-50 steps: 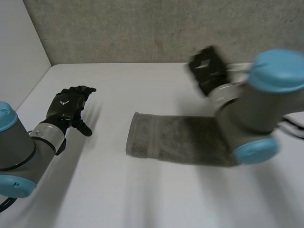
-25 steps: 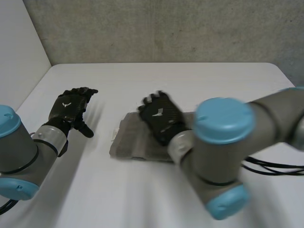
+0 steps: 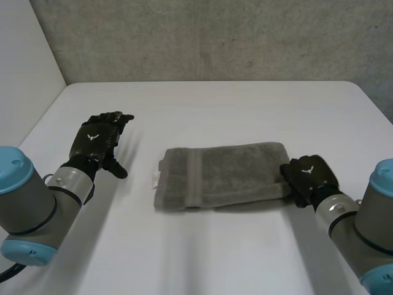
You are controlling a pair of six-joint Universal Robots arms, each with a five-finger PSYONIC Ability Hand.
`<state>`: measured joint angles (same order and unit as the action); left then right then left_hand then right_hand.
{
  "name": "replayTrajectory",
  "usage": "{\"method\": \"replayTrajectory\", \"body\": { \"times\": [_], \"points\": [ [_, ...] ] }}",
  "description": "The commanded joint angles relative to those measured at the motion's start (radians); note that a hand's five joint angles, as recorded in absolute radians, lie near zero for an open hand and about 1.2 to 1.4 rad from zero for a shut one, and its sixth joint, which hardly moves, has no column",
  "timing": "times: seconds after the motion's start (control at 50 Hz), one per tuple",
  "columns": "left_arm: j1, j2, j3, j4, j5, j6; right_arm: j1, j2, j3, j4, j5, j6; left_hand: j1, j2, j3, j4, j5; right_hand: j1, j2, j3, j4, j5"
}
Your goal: Fold the towel.
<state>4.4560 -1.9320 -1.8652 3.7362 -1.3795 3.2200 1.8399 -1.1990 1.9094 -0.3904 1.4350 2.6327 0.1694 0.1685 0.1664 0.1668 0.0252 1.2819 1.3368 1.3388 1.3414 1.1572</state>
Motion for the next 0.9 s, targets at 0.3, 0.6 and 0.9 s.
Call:
{"method": "replayTrajectory", "body": {
  "times": [0.3, 0.6, 0.9],
  "points": [
    [-0.038, 0.171, 0.133, -0.045, -0.013, -0.110, 0.293, 0.005, -0.298, 0.001, 0.093, -0.330, 0.005, 0.006, 0.008, 0.008, -0.025, 0.114, 0.060, 0.058, 0.055, 0.064],
    [-0.087, 0.163, 0.282, -0.254, -0.072, -0.267, 0.579, 0.260, -0.440, 0.163, -0.019, -0.336, 0.005, 0.006, 0.008, 0.008, -0.025, 0.114, 0.060, 0.058, 0.055, 0.064],
    [-0.210, 0.073, 0.330, -0.271, -0.224, -0.258, 0.338, -0.071, -0.319, 0.163, 0.007, 0.090, 0.005, 0.006, 0.008, 0.008, -0.025, -1.107, -1.162, -1.164, -1.167, -1.157]
  ]
}}
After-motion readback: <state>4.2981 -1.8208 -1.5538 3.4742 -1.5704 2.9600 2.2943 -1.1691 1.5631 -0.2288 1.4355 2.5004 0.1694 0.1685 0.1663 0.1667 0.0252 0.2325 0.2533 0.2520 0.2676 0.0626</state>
